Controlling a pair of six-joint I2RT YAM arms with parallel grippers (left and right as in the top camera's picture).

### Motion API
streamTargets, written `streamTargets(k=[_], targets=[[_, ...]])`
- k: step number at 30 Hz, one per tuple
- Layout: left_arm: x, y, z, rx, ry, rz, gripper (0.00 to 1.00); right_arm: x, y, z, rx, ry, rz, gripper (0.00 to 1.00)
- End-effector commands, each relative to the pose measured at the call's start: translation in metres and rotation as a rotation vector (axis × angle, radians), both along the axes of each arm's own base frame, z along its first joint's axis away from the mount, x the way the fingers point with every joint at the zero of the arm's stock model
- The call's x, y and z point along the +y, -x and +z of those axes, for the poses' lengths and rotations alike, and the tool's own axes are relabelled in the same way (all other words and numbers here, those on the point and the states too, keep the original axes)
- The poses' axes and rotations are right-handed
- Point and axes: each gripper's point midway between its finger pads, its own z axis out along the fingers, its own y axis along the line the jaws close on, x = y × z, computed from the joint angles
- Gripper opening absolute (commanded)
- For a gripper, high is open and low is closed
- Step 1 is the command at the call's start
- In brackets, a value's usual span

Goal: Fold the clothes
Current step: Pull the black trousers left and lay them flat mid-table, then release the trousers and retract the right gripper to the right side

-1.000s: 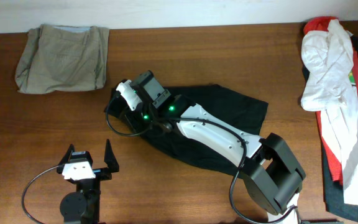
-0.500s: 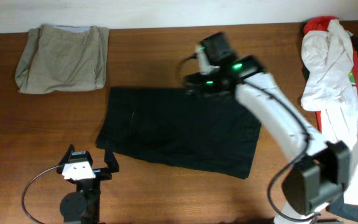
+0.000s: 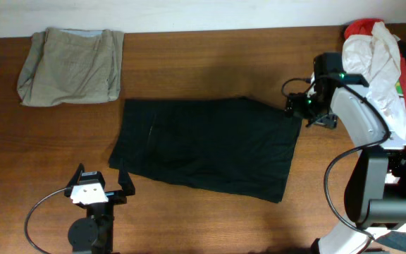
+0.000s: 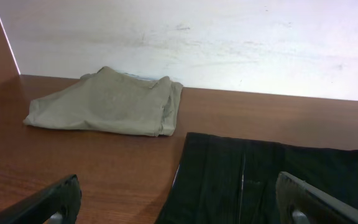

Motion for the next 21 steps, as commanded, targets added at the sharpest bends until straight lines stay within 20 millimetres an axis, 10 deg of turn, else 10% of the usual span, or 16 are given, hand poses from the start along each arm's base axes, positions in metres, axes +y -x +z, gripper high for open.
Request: streamTargets(k=[1,16,21], targets=[[0.001,0.0,-0.001,0.002,-0.016,0.003,0.99,0.013,0.008,-0.022,0.013,-0.066,0.027,0.87],[0.001,0.0,-0.001,0.002,-0.016,0.003,0.99,0.016,0.006,-0.064,0.043,-0.075,0.023,0.66],[0.001,0.0,-0.001,0.002,-0.016,0.003,0.99,0.016,0.002,-0.071,0.036,-0.074,0.024,0.19]])
